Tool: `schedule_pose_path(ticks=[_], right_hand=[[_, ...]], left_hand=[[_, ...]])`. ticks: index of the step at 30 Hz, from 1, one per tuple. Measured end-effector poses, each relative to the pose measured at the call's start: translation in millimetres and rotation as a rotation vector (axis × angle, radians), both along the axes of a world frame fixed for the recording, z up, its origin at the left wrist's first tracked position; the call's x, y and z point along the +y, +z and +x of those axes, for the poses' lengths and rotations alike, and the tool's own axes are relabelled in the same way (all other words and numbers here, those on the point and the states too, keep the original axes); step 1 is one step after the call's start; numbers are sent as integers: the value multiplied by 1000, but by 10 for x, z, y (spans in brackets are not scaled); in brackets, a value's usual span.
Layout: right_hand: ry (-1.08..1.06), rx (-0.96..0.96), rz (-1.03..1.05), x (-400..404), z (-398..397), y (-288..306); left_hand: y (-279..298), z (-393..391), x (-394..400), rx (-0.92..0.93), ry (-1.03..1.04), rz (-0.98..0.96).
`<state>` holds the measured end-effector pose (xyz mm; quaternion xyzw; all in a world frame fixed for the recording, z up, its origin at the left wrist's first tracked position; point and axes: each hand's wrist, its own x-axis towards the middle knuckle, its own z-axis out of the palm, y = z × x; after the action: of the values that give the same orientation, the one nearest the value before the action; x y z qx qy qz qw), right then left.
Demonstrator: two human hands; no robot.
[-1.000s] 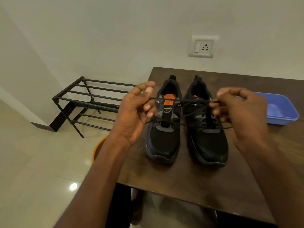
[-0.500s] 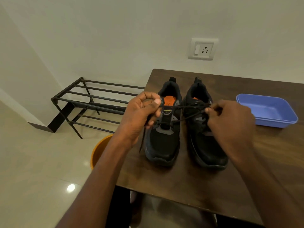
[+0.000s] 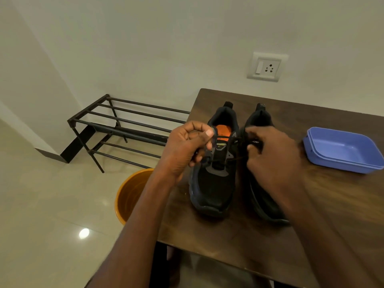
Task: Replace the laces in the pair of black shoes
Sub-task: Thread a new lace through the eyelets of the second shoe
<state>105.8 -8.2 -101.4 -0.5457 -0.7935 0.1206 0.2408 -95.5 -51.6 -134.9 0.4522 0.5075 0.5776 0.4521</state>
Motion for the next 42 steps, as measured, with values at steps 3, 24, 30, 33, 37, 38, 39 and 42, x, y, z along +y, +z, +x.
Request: schedule_pose_path(ticks=[3, 24, 30, 33, 37, 38, 39, 42], right_hand=[[264, 78, 39, -79, -206, -7], [268, 530, -16, -57, -269, -257], [305, 446, -27, -1, -257, -316], [293, 461, 9, 7, -247, -294], [204, 430, 85, 44, -244, -316], [162, 421, 101, 59, -235, -324], [126, 417, 105, 73, -217, -325], [80, 386, 76, 93, -175, -323]], left_hand=[[9, 66, 87, -66, -16, -9], [-123, -53, 135, 180, -31, 121], [-168, -3, 168, 181, -67, 142], [-162, -13, 173, 206, -51, 163], [-197, -12, 172, 357, 89, 213], [-222, -19, 176, 442, 152, 204], [-252, -21, 178, 522, 192, 170], [-309, 2, 151, 637, 148, 23]])
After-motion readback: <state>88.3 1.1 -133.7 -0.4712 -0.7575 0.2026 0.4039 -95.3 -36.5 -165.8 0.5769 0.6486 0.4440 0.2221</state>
